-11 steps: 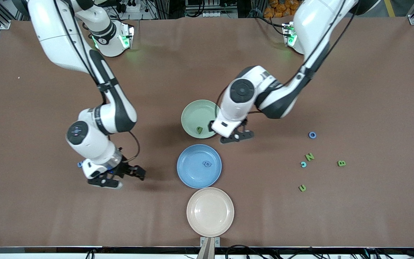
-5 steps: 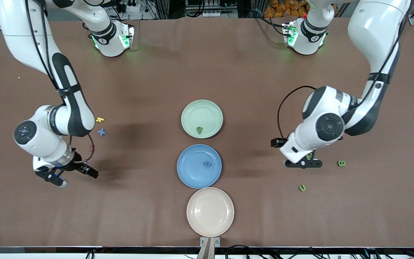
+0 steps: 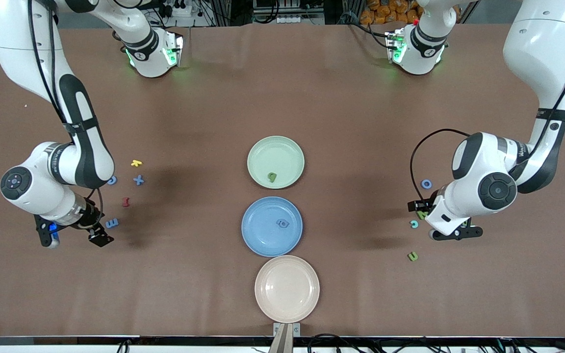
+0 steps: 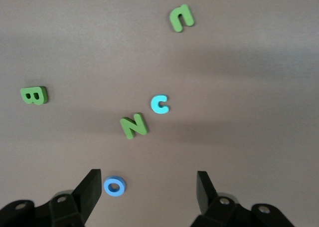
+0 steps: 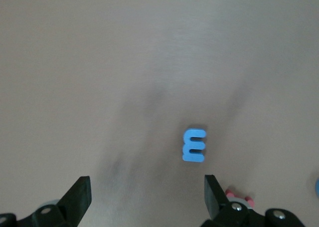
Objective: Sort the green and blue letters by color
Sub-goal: 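Move the right gripper to the blue e while the left gripper reaches the green N, then grasp the blue e with the right gripper while the left gripper grasps the N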
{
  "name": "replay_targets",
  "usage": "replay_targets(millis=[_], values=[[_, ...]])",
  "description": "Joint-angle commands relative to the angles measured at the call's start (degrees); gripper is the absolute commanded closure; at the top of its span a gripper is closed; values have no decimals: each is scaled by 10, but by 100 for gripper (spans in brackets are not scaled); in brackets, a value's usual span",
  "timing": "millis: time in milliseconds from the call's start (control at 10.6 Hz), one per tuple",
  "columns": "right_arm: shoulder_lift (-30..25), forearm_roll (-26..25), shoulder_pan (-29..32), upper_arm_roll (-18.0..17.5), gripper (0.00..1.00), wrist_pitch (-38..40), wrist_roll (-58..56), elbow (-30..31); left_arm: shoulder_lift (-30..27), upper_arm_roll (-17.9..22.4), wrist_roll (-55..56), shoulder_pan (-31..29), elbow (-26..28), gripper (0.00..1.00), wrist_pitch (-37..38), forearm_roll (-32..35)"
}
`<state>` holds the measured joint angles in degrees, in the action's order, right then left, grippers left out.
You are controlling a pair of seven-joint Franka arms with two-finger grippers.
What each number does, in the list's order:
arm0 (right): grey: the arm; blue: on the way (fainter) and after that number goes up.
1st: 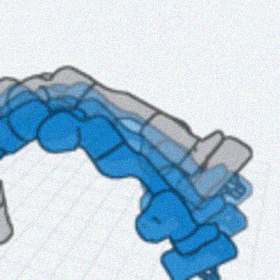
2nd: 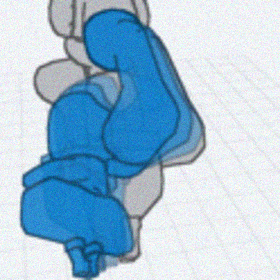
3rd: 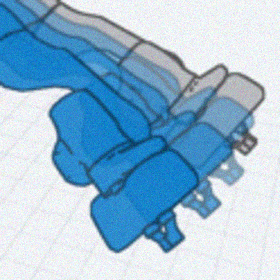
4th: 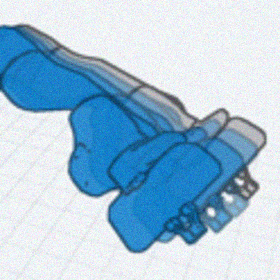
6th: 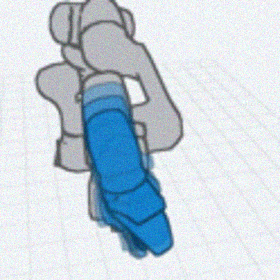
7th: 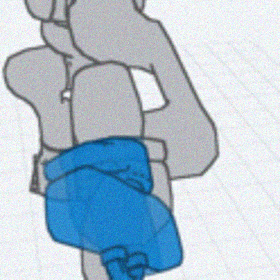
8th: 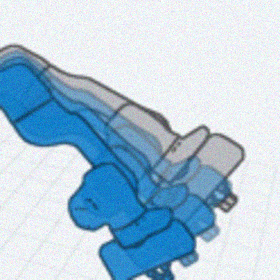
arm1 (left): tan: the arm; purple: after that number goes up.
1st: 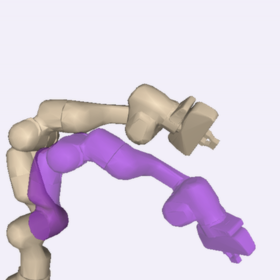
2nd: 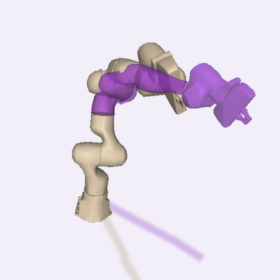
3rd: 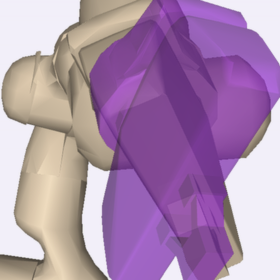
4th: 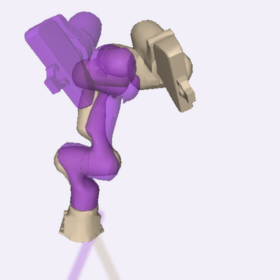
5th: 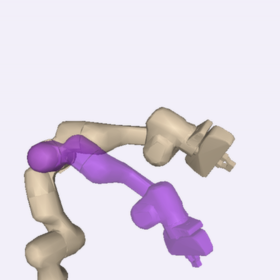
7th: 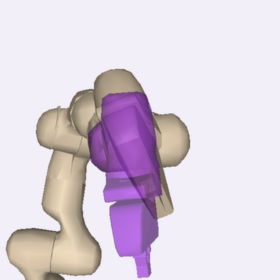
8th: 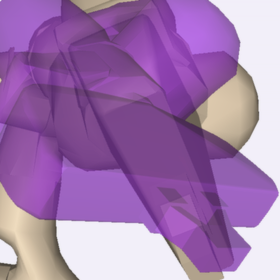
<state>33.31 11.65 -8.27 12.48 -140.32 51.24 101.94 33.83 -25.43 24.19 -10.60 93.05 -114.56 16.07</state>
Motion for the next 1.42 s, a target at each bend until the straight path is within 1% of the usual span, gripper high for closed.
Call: replay_targets(millis=[0, 283, 472, 566, 660, 755, 849, 943, 1038, 1321], values=[[6, 5, 19, -1, 0, 1, 98, 12, 5, -6, 9, -29, 24, 20, -30, 22], [32, 6, 27, -1, 0, -1, 95, 11, 29, -6, 9, -48, 27, 28, -60, 21], [47, 6, 28, -1, 0, -9, 93, 10, 47, -6, 20, -51, 27, 32, -79, 17], [52, 6, 28, -1, 0, -13, 92, 10, 52, -6, 43, -50, 27, 32, -86, 16], [59, 6, 28, -1, 0, -33, 92, 11, 53, -6, 52, -49, 27, 32, -87, 19], [67, 6, 27, -1, 4, -48, 92, 12, 54, -6, 47, -49, 27, 32, -87, 23], [67, 7, 27, -2, 48, -49, 93, 12, 60, -6, 47, -49, 27, 32, -90, 24], [67, 7, 28, -3, 86, -48, 93, 12, 62, -6, 47, -49, 27, 32, -98, 23], [67, 7, 27, -4, 100, -46, 93, 11, 67, -6, 50, -49, 27, 33, -104, 23], [67, 7, 26, -5, 100, -42, 91, 9, 85, -5, 56, -64, 29, 37, -113, 23]])
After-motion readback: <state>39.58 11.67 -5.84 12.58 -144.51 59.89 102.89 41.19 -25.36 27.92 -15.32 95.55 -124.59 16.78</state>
